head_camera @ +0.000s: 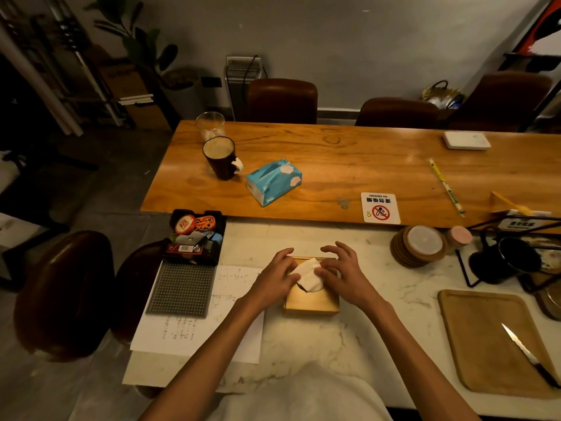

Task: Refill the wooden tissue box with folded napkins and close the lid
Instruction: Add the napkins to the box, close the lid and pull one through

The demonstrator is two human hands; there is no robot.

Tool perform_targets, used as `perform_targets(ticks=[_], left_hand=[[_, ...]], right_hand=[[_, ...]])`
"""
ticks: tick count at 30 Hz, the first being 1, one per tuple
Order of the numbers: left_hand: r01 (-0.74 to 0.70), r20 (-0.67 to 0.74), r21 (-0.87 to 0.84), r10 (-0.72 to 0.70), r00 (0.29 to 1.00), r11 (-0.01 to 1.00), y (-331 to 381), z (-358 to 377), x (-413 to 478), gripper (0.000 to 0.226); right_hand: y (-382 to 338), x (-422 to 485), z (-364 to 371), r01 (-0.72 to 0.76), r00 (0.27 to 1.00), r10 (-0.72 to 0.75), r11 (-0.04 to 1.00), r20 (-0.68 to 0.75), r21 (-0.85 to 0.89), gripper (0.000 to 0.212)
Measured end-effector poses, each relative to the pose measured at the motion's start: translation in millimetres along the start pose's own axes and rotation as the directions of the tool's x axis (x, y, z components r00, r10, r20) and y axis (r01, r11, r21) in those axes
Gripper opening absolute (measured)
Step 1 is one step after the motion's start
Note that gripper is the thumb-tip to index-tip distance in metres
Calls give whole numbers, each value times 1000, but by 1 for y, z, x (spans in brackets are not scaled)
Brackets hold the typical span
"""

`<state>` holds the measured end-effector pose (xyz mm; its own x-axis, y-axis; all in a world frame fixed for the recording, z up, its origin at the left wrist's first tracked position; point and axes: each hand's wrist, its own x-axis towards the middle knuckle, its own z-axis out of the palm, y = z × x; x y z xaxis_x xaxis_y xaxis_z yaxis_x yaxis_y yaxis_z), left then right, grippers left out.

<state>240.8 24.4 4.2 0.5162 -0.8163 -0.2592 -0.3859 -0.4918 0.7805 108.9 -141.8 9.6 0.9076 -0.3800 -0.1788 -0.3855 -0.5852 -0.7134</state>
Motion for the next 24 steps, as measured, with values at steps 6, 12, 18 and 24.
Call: perform_targets(ticks=[6,12,18,24], left_hand=[[13,-2,-44,-13,1000,999,-7,2,0,14],[4,10,-98,-3,1000,995,-9,-2,-1,14],[-17,-18,-108,15,1000,994,-15,0,-1,3],[-33,-40,-117,28,999,993,-14,2,-3,10]], right_hand=[[0,3,3,-13,1000,13,1000,0,21,23],[6,0,3,-21,999,21,1000,46,5,30],[3,-2,6,-29,994,35,997,103,-65,41],[-3,0,15,27,998,-13,967,57,-254,47]])
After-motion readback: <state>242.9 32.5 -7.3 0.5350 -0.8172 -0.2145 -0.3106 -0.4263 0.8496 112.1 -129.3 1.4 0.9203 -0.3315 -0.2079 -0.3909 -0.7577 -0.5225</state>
